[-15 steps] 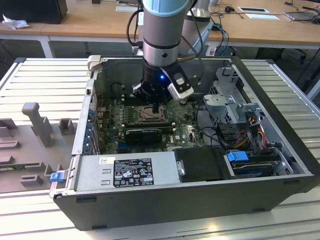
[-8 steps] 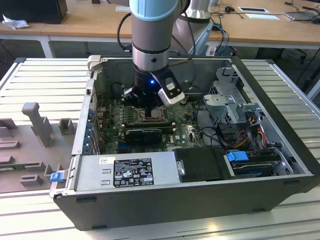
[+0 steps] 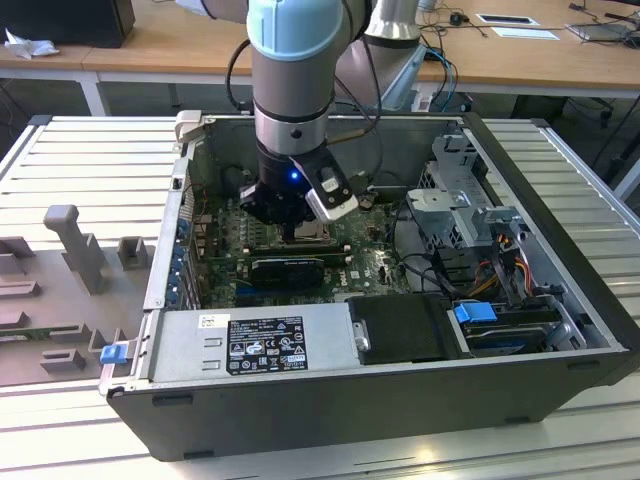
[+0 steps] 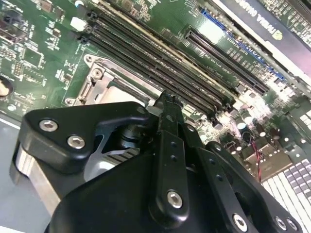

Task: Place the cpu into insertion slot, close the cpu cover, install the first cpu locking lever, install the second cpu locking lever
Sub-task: 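Install the second cpu locking lever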

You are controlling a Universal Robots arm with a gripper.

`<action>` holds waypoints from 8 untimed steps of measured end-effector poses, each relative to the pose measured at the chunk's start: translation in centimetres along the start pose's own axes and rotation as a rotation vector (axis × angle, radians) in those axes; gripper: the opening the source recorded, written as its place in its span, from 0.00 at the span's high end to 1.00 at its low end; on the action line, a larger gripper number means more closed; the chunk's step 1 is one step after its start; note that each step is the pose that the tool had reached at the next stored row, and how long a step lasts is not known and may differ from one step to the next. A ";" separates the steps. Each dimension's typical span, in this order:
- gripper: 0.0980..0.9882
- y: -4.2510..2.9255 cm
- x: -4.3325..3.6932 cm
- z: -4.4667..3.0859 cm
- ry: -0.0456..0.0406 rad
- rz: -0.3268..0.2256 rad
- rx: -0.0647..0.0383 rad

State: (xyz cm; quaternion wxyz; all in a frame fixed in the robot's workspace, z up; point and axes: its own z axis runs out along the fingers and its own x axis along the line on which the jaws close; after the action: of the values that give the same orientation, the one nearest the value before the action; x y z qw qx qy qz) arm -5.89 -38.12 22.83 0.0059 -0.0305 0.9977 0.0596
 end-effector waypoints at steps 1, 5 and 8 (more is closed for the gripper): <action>0.99 -0.02 0.04 0.19 0.0000 0.000 -0.001; 0.99 -0.04 0.82 0.65 -0.0018 -0.001 -0.010; 0.99 -0.15 1.15 0.75 -0.0046 -0.001 -0.030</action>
State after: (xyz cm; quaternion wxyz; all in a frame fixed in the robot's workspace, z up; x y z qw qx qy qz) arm -7.02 -38.25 22.05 0.0078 -0.0310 0.9967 0.0744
